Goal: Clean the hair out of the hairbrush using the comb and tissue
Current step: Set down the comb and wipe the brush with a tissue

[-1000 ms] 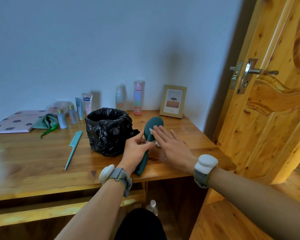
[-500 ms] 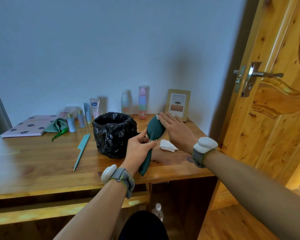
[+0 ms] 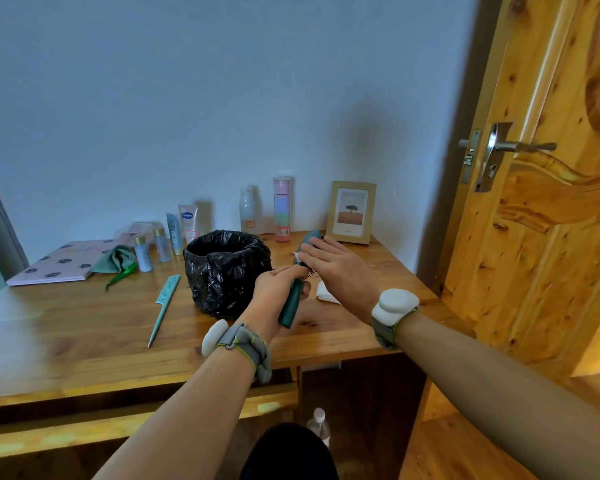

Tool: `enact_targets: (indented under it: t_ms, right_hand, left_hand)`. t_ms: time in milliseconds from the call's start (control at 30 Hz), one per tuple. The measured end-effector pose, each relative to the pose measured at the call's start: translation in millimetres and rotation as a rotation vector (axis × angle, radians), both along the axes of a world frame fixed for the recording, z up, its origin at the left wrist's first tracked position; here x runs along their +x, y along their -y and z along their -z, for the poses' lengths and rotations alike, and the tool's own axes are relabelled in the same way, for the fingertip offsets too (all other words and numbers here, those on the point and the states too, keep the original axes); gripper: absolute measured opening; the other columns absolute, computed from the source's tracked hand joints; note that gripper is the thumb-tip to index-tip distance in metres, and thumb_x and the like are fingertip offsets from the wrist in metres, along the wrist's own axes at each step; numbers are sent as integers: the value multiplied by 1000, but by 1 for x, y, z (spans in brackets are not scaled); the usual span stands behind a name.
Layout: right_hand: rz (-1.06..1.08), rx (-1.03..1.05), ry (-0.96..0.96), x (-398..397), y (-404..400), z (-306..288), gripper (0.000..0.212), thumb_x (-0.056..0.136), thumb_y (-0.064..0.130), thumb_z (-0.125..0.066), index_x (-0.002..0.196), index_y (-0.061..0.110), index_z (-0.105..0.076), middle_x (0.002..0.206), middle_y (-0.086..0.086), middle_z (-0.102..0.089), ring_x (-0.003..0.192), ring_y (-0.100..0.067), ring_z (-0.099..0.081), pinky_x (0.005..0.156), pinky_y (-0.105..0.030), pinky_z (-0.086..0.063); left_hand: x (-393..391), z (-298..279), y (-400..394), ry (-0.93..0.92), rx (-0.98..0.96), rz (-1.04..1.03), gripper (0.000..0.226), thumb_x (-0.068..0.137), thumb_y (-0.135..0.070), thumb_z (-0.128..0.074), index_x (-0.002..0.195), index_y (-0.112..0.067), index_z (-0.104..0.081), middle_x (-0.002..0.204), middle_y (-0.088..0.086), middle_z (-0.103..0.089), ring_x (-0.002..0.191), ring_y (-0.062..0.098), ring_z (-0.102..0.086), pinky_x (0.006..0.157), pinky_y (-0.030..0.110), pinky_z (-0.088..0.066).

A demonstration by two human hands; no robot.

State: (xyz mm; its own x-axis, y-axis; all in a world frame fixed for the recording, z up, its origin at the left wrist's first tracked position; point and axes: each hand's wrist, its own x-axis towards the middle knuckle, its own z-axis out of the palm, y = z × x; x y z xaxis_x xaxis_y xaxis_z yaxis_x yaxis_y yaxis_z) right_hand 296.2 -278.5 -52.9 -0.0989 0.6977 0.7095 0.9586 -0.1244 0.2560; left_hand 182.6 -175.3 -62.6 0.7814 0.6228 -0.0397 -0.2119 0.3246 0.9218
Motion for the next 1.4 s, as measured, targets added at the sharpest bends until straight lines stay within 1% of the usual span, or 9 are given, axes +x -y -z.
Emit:
enact_targets:
  t_ms: [133,267,400,533,700,900,1067,1200,1400]
  right_hand:
    - [9,82,-32,-1,0,-5,34,76,-10,-67,107,1,-74,113,-16,-73,111,-33,-68,98,-48,-53]
    - [58,222,-210,4,0,-6,23,78,-10,-72,99,-2,-76,105,-16,-75,105,-34,-70,90,-44,-58]
    - [153,258,-445,17,2,-1,16,92,6,-64,99,1,-77,98,-15,-70,95,-34,-62,80,-43,-52]
    - [304,236,-613,34,1,9,19,95,16,-61,103,10,-77,94,-10,-64,89,-26,-58,71,-33,-46]
    - [456,-34,-721,37,-6,23,20,95,20,-59,107,17,-75,107,-6,-69,99,-24,-62,76,-32,-48]
    - [538,-215,-854,31,-11,32,25,90,17,-57,112,20,-68,116,-8,-69,104,-27,-63,84,-33,-51]
    - [514,-257,-850,26,-11,18,30,85,23,-60,115,24,-67,119,-2,-68,113,-25,-59,91,-36,-51]
    - [452,-224,-858,18,-16,-4,29,85,32,-61,112,22,-68,115,-2,-69,110,-26,-60,92,-39,-52]
    - [292,-42,-851,-10,-38,-39,23,92,20,-54,102,9,-71,104,-12,-72,100,-31,-64,88,-40,-53]
  left_hand:
    - [4,-5,-1,18,-93,27,11,89,1,-62,79,1,-58,64,11,-54,48,21,-53,46,26,-46]
    - [7,-9,-1,-43,-121,69,6,93,-4,-59,91,0,-55,65,9,-53,47,18,-53,43,25,-45]
    - [7,-17,-5,-151,-73,83,11,96,-11,-56,99,-4,-49,71,8,-47,40,15,-51,36,22,-42]
    - [7,-23,-10,-161,-95,49,10,98,-9,-50,103,-2,-45,71,10,-45,50,17,-49,39,23,-44]
    - [6,-25,-11,-193,-98,46,15,102,-10,-37,102,3,-46,76,12,-47,57,19,-48,39,22,-45]
    - [5,-26,-10,-235,-75,45,20,104,-11,-34,108,4,-47,77,11,-48,59,18,-47,42,23,-45]
    - [2,-32,-14,-233,-44,27,26,105,-11,-30,105,4,-51,76,10,-48,59,18,-45,51,26,-42]
    - [-4,-43,-16,-201,-7,-6,32,105,-10,-28,88,-1,-53,78,12,-51,61,20,-47,55,29,-42]
    - [-17,-67,-28,-139,53,-26,24,102,-8,-31,106,2,-53,74,10,-55,55,19,-45,40,22,-43]
